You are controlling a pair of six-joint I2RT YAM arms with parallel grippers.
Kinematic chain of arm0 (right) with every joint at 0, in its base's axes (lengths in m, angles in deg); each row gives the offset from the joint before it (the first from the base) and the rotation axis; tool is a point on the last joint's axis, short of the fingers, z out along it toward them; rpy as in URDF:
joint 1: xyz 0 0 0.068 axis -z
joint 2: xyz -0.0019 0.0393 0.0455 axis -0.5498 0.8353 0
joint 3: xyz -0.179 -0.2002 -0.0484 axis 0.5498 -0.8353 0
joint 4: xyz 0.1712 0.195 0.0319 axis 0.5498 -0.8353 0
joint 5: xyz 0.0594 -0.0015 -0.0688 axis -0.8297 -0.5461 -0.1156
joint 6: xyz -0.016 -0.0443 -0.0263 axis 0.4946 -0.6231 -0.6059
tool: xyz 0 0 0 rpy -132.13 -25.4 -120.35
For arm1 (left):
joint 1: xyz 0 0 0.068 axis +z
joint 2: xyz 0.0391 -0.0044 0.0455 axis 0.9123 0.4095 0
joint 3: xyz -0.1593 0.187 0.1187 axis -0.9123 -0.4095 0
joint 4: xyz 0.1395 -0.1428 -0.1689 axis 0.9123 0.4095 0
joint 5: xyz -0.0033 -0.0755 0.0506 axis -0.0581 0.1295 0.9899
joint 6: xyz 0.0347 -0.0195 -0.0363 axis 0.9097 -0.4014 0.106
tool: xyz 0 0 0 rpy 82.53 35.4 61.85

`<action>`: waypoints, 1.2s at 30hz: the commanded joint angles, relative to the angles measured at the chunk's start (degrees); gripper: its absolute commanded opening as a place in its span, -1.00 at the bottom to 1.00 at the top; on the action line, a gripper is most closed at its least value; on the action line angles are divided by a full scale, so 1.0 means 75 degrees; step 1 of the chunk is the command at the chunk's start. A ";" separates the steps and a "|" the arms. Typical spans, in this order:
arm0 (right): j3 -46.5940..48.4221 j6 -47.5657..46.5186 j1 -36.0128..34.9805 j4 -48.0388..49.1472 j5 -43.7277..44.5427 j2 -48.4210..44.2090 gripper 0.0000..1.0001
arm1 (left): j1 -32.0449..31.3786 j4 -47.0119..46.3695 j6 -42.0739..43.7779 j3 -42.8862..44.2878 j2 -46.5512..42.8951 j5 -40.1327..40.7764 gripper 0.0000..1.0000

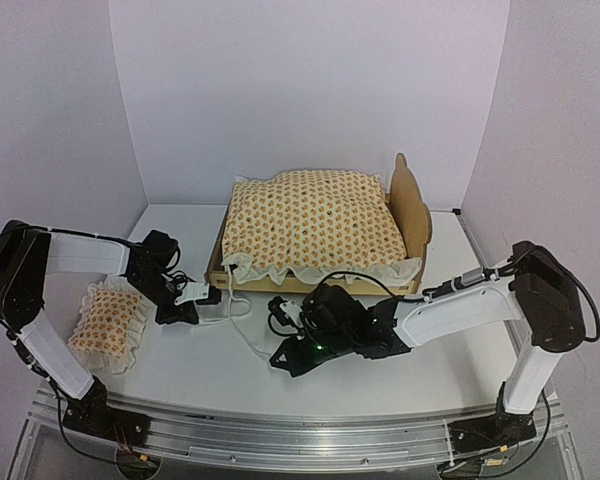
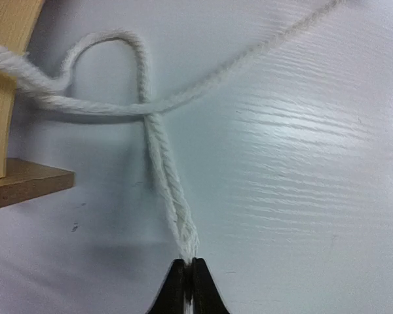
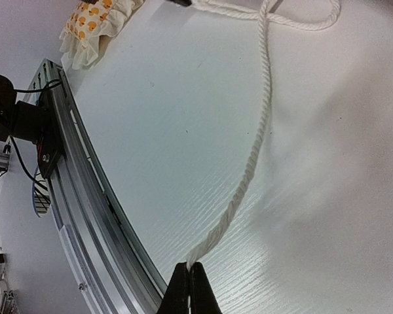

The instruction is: Set up the pet bed

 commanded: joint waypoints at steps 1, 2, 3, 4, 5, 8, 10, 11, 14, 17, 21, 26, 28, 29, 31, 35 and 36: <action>0.0425 -0.0119 0.0010 0.0147 0.0102 0.0118 -1.00 | -0.0031 0.0608 0.0077 -0.0175 -0.0216 -0.0805 -0.09; 0.0528 -0.0114 0.0010 0.0139 0.0095 0.0209 -1.00 | -0.0034 0.0583 -0.0068 -0.0063 -0.0184 -0.0913 0.18; 0.0598 -0.0075 0.0010 0.0135 0.0136 0.0273 -1.00 | -0.0036 0.0527 -0.0236 0.0092 -0.0172 -0.0995 0.27; 0.0611 0.0004 0.0013 0.0138 0.0234 0.0297 -1.00 | -0.0035 0.0473 -0.0425 0.0293 -0.0194 -0.1060 0.27; 0.0572 0.0093 0.0020 0.0138 0.0360 0.0286 -1.00 | -0.0035 0.0447 -0.0605 0.0524 -0.0258 -0.1184 0.22; 0.0317 0.0474 0.0046 0.0137 0.0773 0.0209 -1.00 | -0.0343 0.0484 -0.1022 0.1224 -0.0342 -0.1482 -0.02; 0.0226 0.0773 0.0094 0.0112 0.0965 0.0200 -1.00 | -0.0934 0.0345 -0.1385 0.1597 -0.0142 -0.0963 -0.20; 0.0208 0.0902 0.0137 0.0079 0.1027 0.0216 -1.00 | -0.1326 0.0305 -0.1533 0.1761 0.0011 -0.0704 -0.22; 0.0237 0.1170 0.0214 -0.0150 0.1141 0.0245 -1.00 | -0.1976 0.0229 -0.2131 0.2237 0.0694 -0.0338 -0.17; 0.0153 0.1264 0.0230 -0.0206 0.1417 0.0175 -1.00 | -0.2187 0.0219 -0.2253 0.2542 0.1304 0.0267 -0.17; 0.0078 0.1329 0.0231 -0.0201 0.1538 0.0162 -1.00 | -0.2327 0.0146 -0.2237 0.2770 0.1794 0.0767 -0.40; 0.0136 0.1268 0.0228 -0.0201 0.1571 0.0210 -1.00 | -0.2430 0.0138 -0.2414 0.2866 0.2124 0.1191 -0.40; 0.0146 0.1260 0.0232 -0.0201 0.1566 0.0239 -1.00 | -0.2433 0.0159 -0.2495 0.2778 0.2226 0.1300 -0.30; 0.0152 0.1250 0.0224 -0.0201 0.1570 0.0244 -1.00 | -0.2439 0.0113 -0.2521 0.2736 0.2280 0.1389 -0.29; 0.0181 0.1187 0.0225 -0.0200 0.1566 0.0264 -1.00 | -0.2442 0.0059 -0.2636 0.2751 0.2438 0.1565 -0.28; 0.0249 0.1072 0.0224 -0.0201 0.1514 0.0235 -1.00 | -0.2438 0.0065 -0.2752 0.2798 0.2617 0.1914 -0.30; 0.0248 0.1051 0.0222 -0.0201 0.1525 0.0218 -1.00 | -0.2438 0.0041 -0.2754 0.2759 0.2631 0.1984 -0.31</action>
